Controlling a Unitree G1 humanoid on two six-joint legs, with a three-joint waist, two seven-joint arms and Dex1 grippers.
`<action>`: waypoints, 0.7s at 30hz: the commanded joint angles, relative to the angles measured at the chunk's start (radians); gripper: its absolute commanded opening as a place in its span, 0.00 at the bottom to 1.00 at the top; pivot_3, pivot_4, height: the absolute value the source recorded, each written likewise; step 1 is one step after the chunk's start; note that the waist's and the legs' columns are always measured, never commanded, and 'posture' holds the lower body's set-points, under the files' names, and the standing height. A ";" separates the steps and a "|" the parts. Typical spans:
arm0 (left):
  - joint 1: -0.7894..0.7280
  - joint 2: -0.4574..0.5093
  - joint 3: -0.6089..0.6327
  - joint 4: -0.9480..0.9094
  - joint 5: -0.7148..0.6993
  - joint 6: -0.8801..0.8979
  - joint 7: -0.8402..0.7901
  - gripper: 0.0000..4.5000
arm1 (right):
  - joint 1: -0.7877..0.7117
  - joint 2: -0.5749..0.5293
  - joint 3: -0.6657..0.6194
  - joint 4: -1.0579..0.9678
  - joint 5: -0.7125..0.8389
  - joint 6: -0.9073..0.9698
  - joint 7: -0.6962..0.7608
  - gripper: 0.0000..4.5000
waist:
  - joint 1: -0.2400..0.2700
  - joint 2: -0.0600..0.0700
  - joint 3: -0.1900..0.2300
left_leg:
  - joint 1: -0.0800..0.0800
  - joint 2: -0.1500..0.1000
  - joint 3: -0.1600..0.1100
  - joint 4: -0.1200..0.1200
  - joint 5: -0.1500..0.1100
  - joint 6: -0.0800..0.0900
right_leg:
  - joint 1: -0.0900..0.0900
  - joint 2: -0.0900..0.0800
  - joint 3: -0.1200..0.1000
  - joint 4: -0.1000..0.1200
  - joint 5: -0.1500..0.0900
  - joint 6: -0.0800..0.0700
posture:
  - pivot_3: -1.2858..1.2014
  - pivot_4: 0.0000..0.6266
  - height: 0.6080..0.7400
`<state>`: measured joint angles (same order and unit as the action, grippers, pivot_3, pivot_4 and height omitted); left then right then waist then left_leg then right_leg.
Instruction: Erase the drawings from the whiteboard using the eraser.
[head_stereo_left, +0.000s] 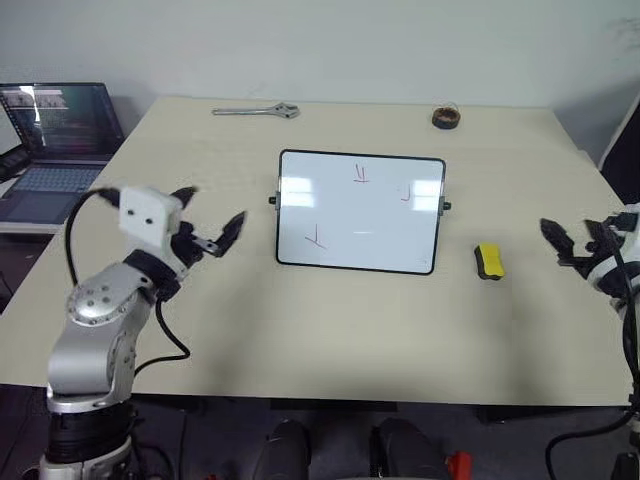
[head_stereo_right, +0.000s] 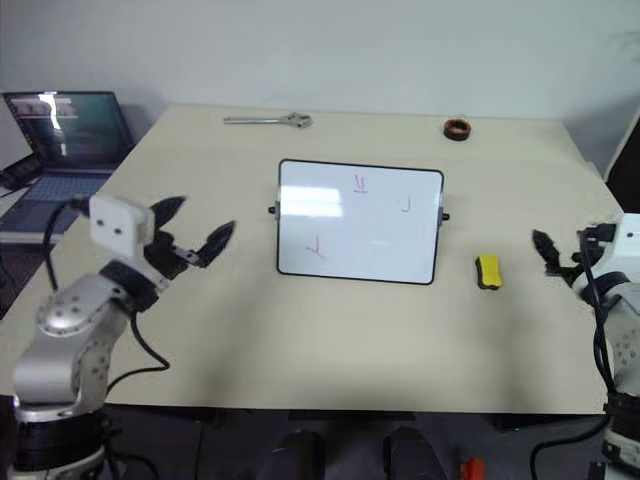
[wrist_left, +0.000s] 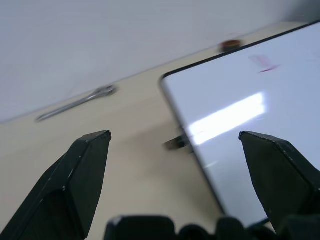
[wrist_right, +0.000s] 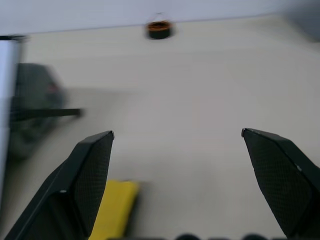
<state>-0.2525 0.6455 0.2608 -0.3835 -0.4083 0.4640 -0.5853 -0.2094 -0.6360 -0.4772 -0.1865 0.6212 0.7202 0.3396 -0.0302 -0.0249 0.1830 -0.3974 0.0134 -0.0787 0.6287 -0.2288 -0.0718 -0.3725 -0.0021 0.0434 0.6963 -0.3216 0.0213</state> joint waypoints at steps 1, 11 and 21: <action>-0.045 0.048 -0.041 -0.001 -0.074 0.021 -0.132 1.00 | 0.022 0.045 0.008 -0.169 0.060 0.119 -0.092 0.99 | 0.000 0.000 0.000 | 0.000 0.000 0.000 0.000 0.000 0.000 | 0.000 0.001 0.000 0.000 0.000 0.000 | 0.52 0.24 1.00; -0.299 0.030 -0.317 0.171 -0.008 -0.072 -0.400 1.00 | -0.007 0.164 0.133 -0.236 -0.058 0.225 -0.308 0.99 | -0.006 0.000 0.000 | -0.002 -0.003 0.001 0.000 0.000 0.000 | -0.001 0.002 0.000 -0.001 0.000 0.000 | 0.52 0.24 1.00; -0.296 0.011 -0.335 0.164 -0.022 -0.086 -0.462 1.00 | -0.032 0.232 0.207 -0.154 -0.164 0.150 -0.309 0.99 | -0.019 0.001 0.001 | -0.003 -0.001 0.003 -0.001 0.000 0.001 | -0.005 0.004 0.001 0.000 0.000 -0.001 | 0.52 0.24 1.00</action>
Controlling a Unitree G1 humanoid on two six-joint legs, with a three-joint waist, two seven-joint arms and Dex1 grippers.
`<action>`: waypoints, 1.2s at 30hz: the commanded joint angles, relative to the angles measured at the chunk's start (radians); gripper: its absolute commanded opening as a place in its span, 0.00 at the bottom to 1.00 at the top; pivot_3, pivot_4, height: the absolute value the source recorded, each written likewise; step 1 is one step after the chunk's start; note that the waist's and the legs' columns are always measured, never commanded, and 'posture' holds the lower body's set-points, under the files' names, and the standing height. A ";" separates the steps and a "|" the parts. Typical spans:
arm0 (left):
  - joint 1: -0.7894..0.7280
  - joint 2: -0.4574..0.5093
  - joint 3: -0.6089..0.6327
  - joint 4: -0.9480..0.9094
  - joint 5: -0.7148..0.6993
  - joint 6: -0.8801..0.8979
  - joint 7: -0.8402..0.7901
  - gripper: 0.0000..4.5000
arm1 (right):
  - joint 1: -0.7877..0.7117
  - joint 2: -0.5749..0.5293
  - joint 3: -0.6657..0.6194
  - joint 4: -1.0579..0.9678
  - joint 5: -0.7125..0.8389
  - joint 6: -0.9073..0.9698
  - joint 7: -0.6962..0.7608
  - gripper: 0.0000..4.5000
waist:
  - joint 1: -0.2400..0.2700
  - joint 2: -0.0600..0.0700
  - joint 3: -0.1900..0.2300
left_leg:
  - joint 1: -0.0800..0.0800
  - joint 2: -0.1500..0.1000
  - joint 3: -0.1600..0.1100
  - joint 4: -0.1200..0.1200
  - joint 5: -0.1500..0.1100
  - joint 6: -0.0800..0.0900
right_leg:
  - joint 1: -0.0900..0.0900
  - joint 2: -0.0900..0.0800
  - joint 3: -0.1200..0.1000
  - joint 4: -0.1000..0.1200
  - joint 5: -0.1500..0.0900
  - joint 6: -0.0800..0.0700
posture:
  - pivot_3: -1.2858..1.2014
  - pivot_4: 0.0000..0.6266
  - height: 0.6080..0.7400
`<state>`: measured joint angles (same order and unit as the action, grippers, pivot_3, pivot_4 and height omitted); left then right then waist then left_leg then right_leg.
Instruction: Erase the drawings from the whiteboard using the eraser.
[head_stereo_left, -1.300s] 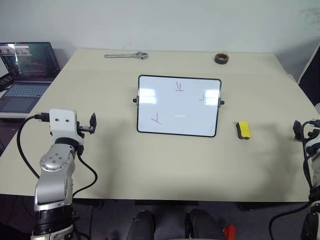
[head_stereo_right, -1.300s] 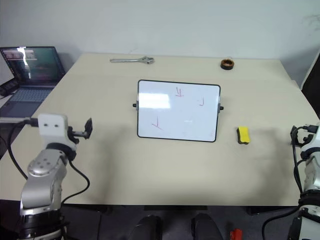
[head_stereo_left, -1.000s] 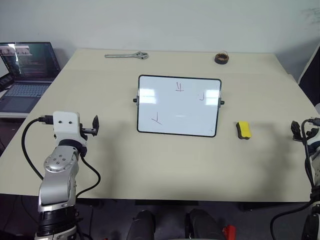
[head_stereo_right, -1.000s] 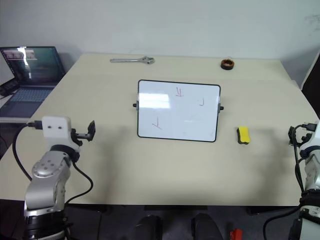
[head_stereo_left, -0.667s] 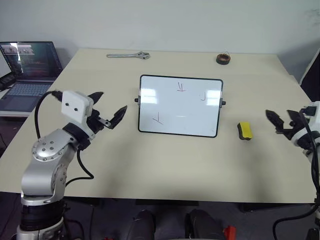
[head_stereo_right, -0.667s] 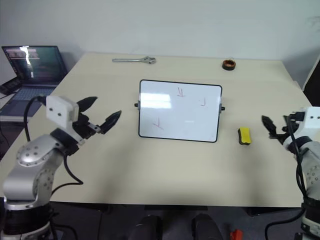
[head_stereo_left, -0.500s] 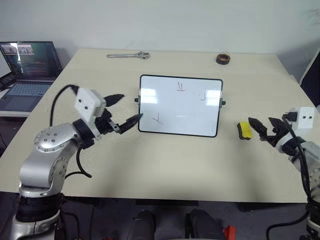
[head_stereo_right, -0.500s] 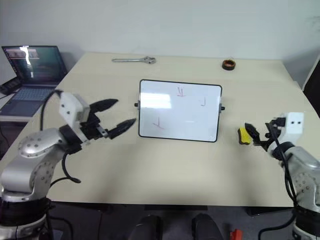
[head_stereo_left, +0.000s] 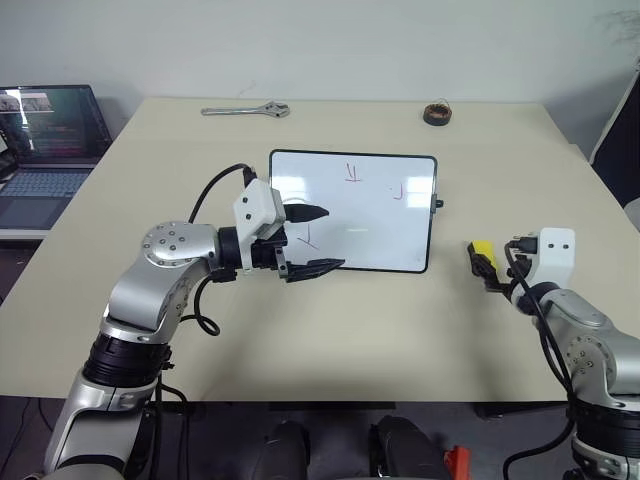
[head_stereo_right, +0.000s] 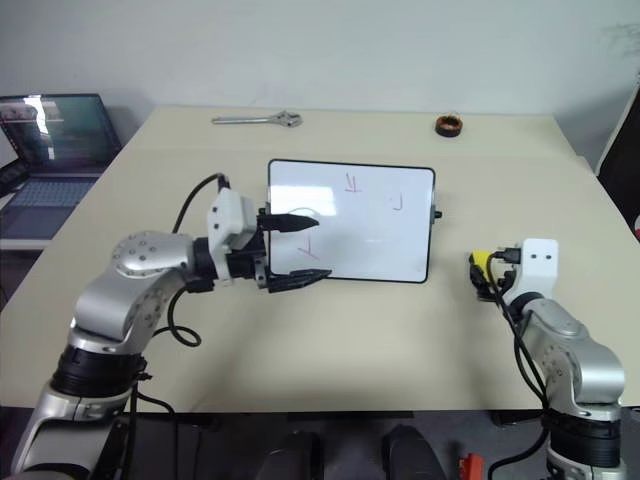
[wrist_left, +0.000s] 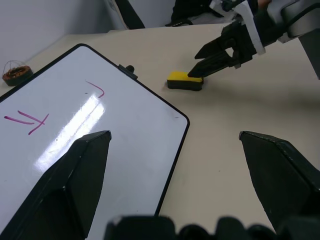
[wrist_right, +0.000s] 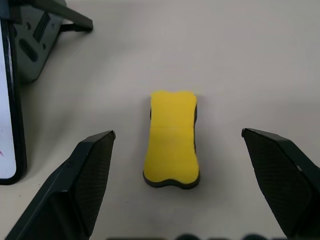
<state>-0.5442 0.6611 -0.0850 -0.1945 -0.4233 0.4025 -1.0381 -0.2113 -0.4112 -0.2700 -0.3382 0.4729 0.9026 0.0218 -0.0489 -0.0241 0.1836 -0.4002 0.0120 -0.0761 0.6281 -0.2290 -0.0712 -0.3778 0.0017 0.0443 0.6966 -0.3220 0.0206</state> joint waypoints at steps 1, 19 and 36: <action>-0.001 -0.005 0.011 -0.026 -0.006 -0.025 -0.011 1.00 | -0.038 0.013 0.005 0.010 -0.023 -0.038 0.011 0.99 | 0.000 0.000 0.000 | 0.000 0.000 0.000 0.000 0.000 0.000 | 0.000 0.000 0.000 0.000 0.000 0.000 | 0.52 0.24 1.00; 0.010 0.006 0.027 -0.096 -0.010 0.058 0.042 1.00 | -0.123 0.069 0.033 0.260 -0.171 -0.211 0.008 0.62 | -0.001 0.000 0.000 | 0.000 0.000 0.000 0.000 0.000 0.000 | 0.000 0.000 0.000 0.000 0.000 0.000 | 0.52 0.24 1.00; 0.037 -0.023 0.041 -0.021 0.090 0.072 0.240 1.00 | -0.205 -0.033 0.205 -0.101 -0.160 -0.147 0.197 0.26 | -0.006 0.002 0.001 | 0.000 0.000 -0.001 0.000 0.000 0.000 | 0.000 0.000 0.000 0.001 0.000 0.000 | 0.52 0.24 1.00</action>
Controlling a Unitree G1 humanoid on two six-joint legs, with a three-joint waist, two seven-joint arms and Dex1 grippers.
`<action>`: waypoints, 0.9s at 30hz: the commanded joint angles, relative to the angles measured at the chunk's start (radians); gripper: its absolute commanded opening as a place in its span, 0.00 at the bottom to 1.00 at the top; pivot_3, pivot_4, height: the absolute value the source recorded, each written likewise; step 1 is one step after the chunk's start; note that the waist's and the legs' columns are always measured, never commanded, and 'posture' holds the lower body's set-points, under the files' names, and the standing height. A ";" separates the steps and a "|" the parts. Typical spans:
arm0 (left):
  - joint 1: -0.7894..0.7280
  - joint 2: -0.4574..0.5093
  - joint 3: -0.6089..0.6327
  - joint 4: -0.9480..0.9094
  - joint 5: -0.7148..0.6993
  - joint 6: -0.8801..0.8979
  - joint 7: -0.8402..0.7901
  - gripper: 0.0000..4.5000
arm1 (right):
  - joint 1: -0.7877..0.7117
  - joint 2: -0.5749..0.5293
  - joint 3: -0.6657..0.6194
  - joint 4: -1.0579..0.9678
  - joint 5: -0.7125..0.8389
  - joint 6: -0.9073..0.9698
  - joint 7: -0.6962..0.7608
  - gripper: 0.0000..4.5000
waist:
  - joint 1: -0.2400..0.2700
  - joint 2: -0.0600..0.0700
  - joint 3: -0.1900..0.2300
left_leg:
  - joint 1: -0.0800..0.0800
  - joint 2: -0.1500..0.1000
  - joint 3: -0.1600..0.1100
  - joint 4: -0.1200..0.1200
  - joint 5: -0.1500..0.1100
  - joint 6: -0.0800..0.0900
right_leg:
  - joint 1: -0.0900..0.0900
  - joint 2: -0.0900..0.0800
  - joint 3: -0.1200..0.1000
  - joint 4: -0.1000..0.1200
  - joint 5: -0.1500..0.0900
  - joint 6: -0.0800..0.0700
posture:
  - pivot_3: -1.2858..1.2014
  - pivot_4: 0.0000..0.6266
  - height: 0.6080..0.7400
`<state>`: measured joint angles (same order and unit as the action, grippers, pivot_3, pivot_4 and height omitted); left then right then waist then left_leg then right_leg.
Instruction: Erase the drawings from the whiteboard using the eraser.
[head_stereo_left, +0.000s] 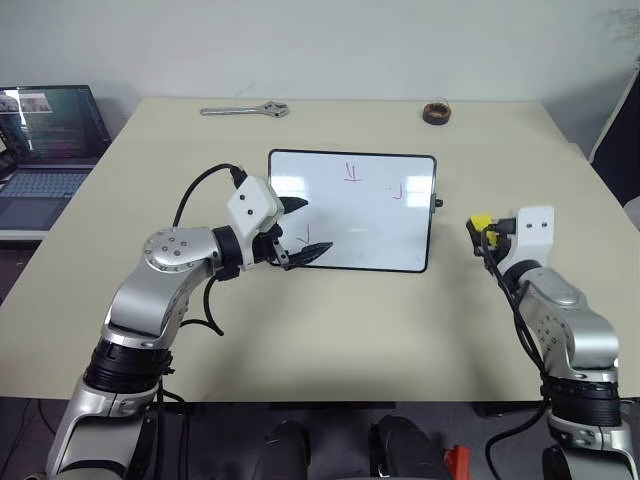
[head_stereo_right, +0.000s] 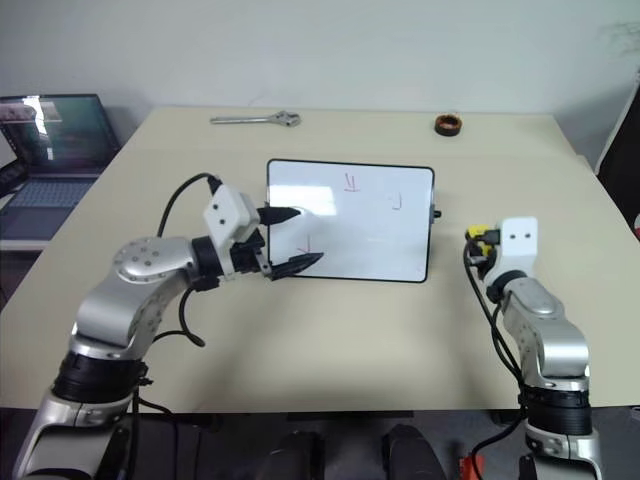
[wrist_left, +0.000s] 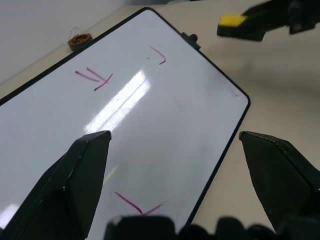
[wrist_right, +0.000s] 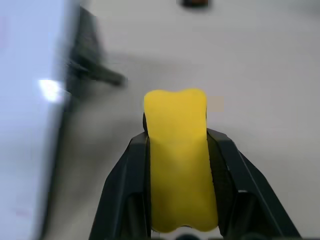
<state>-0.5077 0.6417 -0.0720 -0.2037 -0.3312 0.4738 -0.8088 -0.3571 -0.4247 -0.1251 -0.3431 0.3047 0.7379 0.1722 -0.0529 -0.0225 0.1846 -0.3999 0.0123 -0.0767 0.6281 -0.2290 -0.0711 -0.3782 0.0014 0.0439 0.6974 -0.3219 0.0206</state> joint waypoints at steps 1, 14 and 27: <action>0.000 -0.003 0.025 -0.008 0.000 -0.002 0.007 1.00 | -0.083 -0.022 0.080 -0.098 -0.007 0.017 0.051 0.26 | -0.002 0.000 0.000 | 0.000 0.000 0.000 0.000 0.000 0.000 | 0.000 0.000 0.000 0.000 0.000 0.000 | 0.52 0.24 1.00; 0.002 -0.020 -0.004 0.033 0.023 -0.050 -0.035 1.00 | -0.371 0.078 0.336 0.428 -0.302 -0.283 0.067 0.25 | 0.003 0.000 0.000 | -0.002 0.000 -0.001 0.000 0.000 0.000 | -0.001 -0.001 0.000 -0.001 0.000 0.000 | 0.52 0.24 1.00; 0.024 -0.016 0.009 0.041 0.031 -0.080 -0.040 1.00 | -0.255 0.026 0.291 0.346 -0.299 -0.177 0.180 0.25 | 0.005 -0.001 0.000 | 0.003 0.000 -0.003 0.002 0.000 0.000 | 0.006 -0.002 -0.001 0.001 0.000 0.000 | 0.52 0.24 1.00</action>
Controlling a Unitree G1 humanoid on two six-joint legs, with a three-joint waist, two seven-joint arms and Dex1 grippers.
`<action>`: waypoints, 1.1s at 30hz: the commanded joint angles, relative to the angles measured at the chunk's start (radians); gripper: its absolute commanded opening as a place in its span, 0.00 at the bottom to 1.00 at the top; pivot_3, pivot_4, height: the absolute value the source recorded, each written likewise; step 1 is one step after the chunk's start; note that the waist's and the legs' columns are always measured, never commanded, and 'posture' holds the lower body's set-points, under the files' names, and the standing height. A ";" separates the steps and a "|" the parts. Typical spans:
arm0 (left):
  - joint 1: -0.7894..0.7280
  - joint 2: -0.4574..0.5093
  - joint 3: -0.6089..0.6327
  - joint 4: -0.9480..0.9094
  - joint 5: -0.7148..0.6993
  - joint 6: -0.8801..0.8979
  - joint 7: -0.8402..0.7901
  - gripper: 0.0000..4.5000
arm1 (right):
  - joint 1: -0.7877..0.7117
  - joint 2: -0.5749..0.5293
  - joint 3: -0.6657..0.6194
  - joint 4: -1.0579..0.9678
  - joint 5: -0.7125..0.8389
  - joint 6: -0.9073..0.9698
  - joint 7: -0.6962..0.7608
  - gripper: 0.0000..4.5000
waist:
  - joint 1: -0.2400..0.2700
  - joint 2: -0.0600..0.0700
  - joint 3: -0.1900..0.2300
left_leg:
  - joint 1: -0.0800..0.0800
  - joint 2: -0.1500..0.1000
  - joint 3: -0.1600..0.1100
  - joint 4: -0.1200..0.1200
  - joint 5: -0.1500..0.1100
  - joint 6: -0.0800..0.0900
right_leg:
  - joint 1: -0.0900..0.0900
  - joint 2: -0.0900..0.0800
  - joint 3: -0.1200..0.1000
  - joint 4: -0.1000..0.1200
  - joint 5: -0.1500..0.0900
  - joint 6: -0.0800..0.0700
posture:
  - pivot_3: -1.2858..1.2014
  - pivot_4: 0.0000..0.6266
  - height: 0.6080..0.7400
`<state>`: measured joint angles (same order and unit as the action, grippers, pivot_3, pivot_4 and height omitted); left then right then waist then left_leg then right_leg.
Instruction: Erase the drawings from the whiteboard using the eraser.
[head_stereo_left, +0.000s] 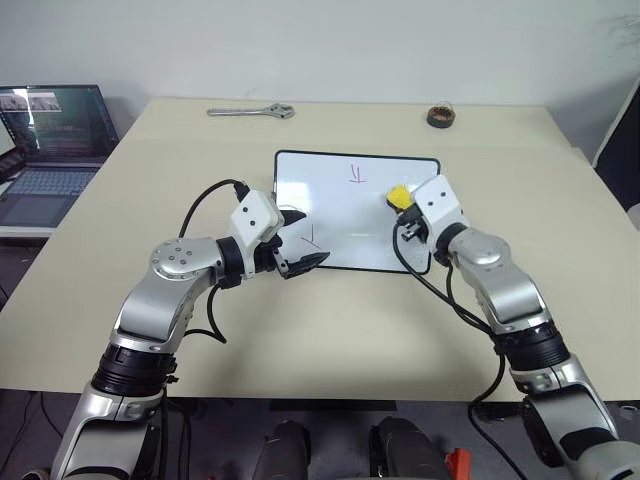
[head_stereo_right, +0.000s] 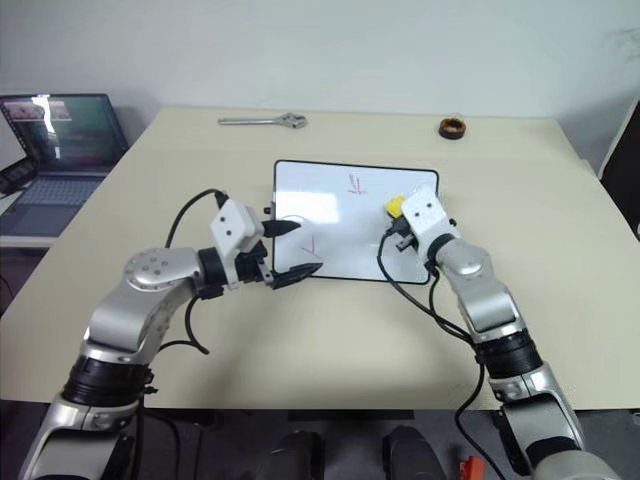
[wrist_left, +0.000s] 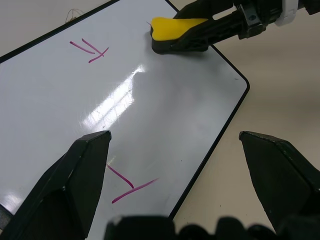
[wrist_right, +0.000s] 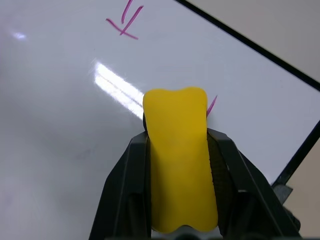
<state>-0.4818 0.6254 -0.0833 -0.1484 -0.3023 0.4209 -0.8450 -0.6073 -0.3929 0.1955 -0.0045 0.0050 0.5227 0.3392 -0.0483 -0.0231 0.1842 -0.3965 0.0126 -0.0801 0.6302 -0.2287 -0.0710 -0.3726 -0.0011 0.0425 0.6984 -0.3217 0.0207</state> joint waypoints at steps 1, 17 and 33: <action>0.001 -0.001 0.020 -0.016 0.001 -0.028 -0.004 1.00 | -0.024 0.003 -0.038 0.022 -0.007 0.025 -0.003 0.25 | 0.000 0.000 0.000 | 0.000 0.000 0.000 0.000 0.000 0.000 | 0.000 0.000 0.000 0.000 0.000 0.000 | 0.52 0.24 1.00; 0.013 -0.006 0.020 -0.018 0.003 -0.038 0.000 1.00 | 0.054 -0.020 -0.011 0.041 -0.063 0.039 0.041 0.25 | -0.001 -0.003 -0.002 | 0.000 0.000 0.000 0.000 0.000 0.000 | 0.001 0.000 0.000 0.000 0.000 0.000 | 0.52 0.24 1.00; 0.017 -0.016 0.020 -0.035 0.003 -0.026 0.002 1.00 | 0.005 0.010 -0.073 0.075 -0.105 -0.035 -0.048 0.25 | -0.004 -0.003 -0.002 | 0.000 0.000 0.000 0.000 0.000 0.000 | -0.001 0.000 0.000 -0.001 0.001 -0.001 | 0.52 0.24 1.00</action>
<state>-0.4644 0.6045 -0.0831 -0.1482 -0.2958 0.4046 -0.8422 -0.6333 -0.3647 0.1275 0.0452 -0.0885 0.4783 0.2791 -0.0528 -0.0258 0.1824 -0.3973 0.0128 -0.0799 0.6298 -0.2286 -0.0711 -0.3733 -0.0011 0.0427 0.6971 -0.3205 0.0199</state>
